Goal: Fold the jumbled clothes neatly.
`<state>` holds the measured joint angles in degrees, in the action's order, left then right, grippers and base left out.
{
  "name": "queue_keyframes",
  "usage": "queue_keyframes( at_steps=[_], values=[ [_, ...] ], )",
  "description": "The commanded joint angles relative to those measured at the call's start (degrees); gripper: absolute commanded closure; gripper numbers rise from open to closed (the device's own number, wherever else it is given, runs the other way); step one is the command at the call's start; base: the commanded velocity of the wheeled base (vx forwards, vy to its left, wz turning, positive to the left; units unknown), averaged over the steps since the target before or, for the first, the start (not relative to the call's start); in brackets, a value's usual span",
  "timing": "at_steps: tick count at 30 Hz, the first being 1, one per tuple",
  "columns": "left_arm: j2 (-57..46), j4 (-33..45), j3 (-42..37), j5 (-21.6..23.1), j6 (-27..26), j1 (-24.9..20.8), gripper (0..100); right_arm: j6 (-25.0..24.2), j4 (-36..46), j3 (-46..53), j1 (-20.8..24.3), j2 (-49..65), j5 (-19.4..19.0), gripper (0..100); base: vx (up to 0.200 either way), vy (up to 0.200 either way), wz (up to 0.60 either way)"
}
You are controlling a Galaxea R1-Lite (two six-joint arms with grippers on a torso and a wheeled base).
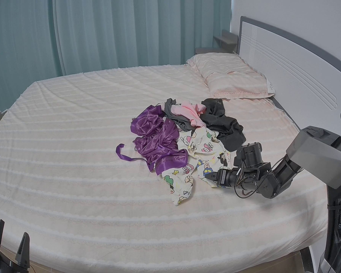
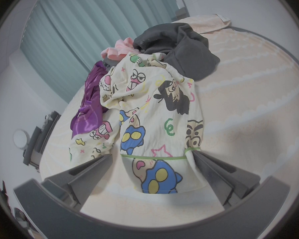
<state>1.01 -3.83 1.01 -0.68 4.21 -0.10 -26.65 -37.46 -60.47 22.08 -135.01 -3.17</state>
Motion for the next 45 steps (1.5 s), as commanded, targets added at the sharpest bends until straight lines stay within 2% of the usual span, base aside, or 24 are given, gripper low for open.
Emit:
queue_keyframes(
  at_steps=[1, 2, 6, 7, 18, 24, 29, 32, 36, 39, 42, 43, 45],
  values=[
    [-1.0, 0.0, -1.0, 0.0, 0.0, 0.0, 0, 2.8, 0.2, -1.0, 0.8, -1.4, 0.8, 0, 0.0, 0.0, 0.0],
    [-1.0, 0.0, -1.0, 0.0, 0.0, 0.0, 0, 5.4, 0.7, -1.8, 1.0, -2.1, 1.7, 0, 0.0, 0.0, 0.0],
    [-1.0, 0.0, -1.0, 0.0, 0.0, 0.0, 0, 7.6, 3.4, -3.1, 1.6, -2.7, 3.5, 0, 0.0, 0.0, 0.0],
    [-1.0, 0.0, -1.0, 0.0, 0.0, 0.0, 0, 8.0, 3.9, -3.4, 1.7, -2.7, 3.6, 100, 0.0, 0.0, 0.0],
    [-1.0, 0.0, -1.0, 0.0, 0.0, 0.0, 0, 7.1, 3.1, 0.3, 1.1, 3.0, 3.4, 100, 0.0, 0.0, 0.0],
    [-1.0, 0.0, -1.0, 0.0, 0.0, 0.0, 0, 2.7, 2.8, 7.8, 1.1, 10.3, 2.6, 100, 0.0, 0.0, 0.0],
    [-1.0, 0.0, -1.0, 0.0, 0.0, 0.0, 0, -5.5, -0.9, 19.6, 2.6, 19.9, -3.4, 100, 0.0, 0.0, 0.0],
    [-1.0, 0.0, -1.0, 0.0, 0.0, 0.0, 0, -6.8, -3.4, 24.8, 2.9, 22.2, -4.0, 100, 0.0, 0.0, 0.0],
    [-1.0, -0.1, -1.0, 0.9, -0.7, 0.0, 0, -7.8, -11.4, 34.1, 3.8, 24.9, -4.8, 100, 0.0, 0.0, 0.0],
    [-1.0, 0.0, -1.0, 0.4, -2.6, 0.0, 0, -10.6, -17.4, 40.2, 4.6, 28.0, -5.8, 100, 0.0, 0.0, 0.0],
    [-1.0, 0.0, -1.0, 1.0, -3.2, 0.0, 0, -12.3, -19.6, 43.2, 4.6, 29.9, -7.4, 100, 0.0, 0.0, 0.0],
    [-1.0, 0.6, -1.0, 1.5, -6.0, 0.0, 0, -13.7, -21.2, 46.5, 5.2, 31.9, -9.3, 100, 0.0, 0.0, 0.0],
    [-1.0, 3.0, -1.0, 1.1, -9.0, 0.0, 0, -14.9, -22.5, 49.0, 5.8, 34.1, -10.2, 100, 0.0, 0.0, 0.0]
  ],
)
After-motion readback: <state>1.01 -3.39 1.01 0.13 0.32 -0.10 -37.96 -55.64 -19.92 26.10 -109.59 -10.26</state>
